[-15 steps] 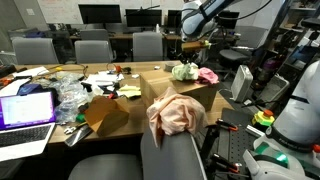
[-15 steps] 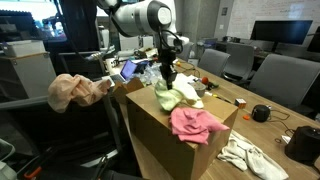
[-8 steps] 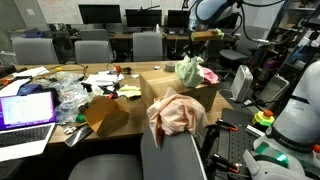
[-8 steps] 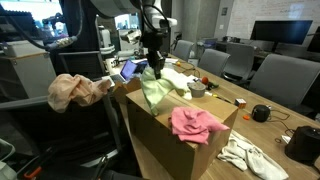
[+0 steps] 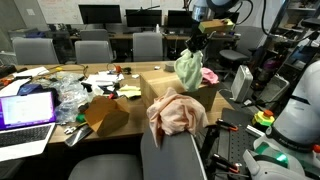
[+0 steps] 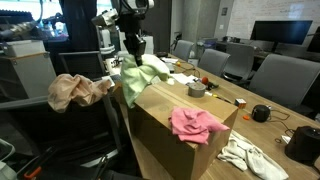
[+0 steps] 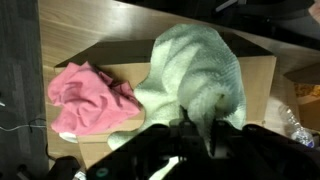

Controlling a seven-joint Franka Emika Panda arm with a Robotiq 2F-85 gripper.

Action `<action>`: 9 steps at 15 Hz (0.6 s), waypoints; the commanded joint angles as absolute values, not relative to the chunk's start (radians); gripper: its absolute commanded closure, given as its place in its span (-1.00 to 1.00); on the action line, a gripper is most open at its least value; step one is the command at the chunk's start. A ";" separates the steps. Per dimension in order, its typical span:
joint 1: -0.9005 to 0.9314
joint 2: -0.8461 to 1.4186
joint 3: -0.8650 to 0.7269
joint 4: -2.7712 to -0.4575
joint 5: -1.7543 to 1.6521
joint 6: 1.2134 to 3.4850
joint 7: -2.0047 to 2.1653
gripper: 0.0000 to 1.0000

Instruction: Pick up two clothes from the box and put them on the chair's headrest

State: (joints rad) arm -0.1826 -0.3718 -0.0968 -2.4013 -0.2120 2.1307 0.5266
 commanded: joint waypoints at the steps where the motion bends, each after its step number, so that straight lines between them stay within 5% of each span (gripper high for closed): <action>1: -0.183 -0.507 -0.049 -2.423 -0.203 2.075 0.472 0.94; 9: -0.100 -0.663 -0.017 -2.401 -0.141 1.964 0.232 0.94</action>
State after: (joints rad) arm -0.1463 -0.6032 -0.0123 -2.4046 -0.1818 2.0069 0.3537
